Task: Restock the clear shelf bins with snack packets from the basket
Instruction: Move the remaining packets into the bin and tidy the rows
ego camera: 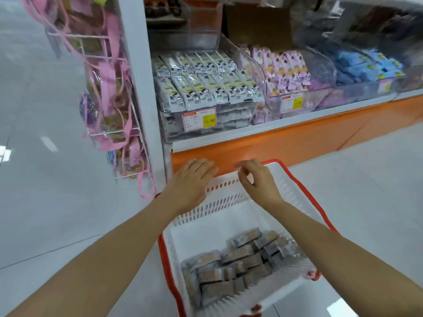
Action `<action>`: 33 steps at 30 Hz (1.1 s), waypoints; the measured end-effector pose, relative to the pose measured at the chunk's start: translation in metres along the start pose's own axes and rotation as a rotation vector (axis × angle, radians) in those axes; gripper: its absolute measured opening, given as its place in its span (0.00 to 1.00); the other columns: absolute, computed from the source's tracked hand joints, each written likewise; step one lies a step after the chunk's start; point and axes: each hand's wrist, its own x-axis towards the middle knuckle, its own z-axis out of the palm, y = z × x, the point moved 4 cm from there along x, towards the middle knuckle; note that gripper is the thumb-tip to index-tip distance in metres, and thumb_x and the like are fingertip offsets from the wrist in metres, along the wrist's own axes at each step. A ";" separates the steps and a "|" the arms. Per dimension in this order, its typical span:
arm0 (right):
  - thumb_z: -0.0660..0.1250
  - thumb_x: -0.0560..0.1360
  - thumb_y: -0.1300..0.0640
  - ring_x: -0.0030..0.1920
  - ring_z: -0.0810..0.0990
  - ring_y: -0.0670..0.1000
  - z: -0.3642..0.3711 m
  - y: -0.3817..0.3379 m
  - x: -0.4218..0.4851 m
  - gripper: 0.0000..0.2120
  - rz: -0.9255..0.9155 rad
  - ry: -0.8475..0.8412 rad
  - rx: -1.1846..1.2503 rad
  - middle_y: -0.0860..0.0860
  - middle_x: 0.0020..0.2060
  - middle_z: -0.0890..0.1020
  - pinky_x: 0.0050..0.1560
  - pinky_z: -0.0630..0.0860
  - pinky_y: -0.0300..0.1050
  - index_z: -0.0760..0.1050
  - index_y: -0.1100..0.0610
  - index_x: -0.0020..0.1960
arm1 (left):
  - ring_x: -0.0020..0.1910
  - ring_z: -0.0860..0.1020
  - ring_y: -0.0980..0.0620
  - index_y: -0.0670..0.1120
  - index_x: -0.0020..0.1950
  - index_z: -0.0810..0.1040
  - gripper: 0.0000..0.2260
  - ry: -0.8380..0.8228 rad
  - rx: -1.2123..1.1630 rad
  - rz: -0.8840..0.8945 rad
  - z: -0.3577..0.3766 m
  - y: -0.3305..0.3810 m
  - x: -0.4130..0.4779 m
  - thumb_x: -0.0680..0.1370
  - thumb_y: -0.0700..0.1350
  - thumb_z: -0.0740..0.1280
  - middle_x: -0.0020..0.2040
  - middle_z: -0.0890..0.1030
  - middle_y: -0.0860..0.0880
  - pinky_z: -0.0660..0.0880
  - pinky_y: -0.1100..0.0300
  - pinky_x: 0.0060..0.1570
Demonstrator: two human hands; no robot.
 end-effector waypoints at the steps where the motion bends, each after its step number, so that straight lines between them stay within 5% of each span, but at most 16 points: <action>1: 0.63 0.76 0.61 0.43 0.78 0.51 0.007 0.013 -0.010 0.11 0.020 -0.049 -0.019 0.51 0.44 0.78 0.45 0.75 0.51 0.79 0.55 0.57 | 0.79 0.48 0.47 0.46 0.80 0.49 0.31 -0.065 0.009 -0.026 0.010 0.001 0.002 0.81 0.47 0.60 0.81 0.48 0.46 0.42 0.51 0.76; 8: 0.63 0.79 0.55 0.51 0.80 0.52 0.059 0.089 -0.082 0.12 0.187 -0.398 -0.095 0.53 0.55 0.80 0.55 0.77 0.49 0.79 0.55 0.59 | 0.80 0.43 0.48 0.47 0.80 0.38 0.36 -0.218 -0.115 -0.144 0.075 0.004 0.004 0.81 0.49 0.60 0.81 0.40 0.48 0.41 0.50 0.77; 18: 0.56 0.82 0.47 0.68 0.68 0.53 0.114 0.154 -0.126 0.17 0.262 -1.067 -0.416 0.48 0.70 0.70 0.66 0.69 0.51 0.76 0.49 0.65 | 0.78 0.55 0.42 0.46 0.81 0.48 0.35 -0.040 -0.002 -0.152 0.103 0.010 0.004 0.79 0.53 0.61 0.81 0.50 0.43 0.48 0.45 0.77; 27: 0.58 0.81 0.47 0.71 0.65 0.54 0.126 0.163 -0.126 0.18 0.238 -1.095 -0.397 0.49 0.74 0.65 0.70 0.62 0.49 0.72 0.46 0.69 | 0.79 0.52 0.42 0.47 0.80 0.42 0.36 -0.028 0.035 -0.168 0.108 0.010 0.004 0.79 0.53 0.58 0.81 0.47 0.43 0.45 0.44 0.77; 33: 0.65 0.78 0.49 0.59 0.74 0.57 0.126 0.154 -0.118 0.18 0.269 -0.916 -0.306 0.52 0.64 0.72 0.63 0.70 0.49 0.73 0.46 0.68 | 0.79 0.52 0.42 0.47 0.80 0.42 0.36 -0.035 0.049 -0.165 0.108 0.010 0.005 0.80 0.54 0.58 0.81 0.47 0.43 0.45 0.45 0.77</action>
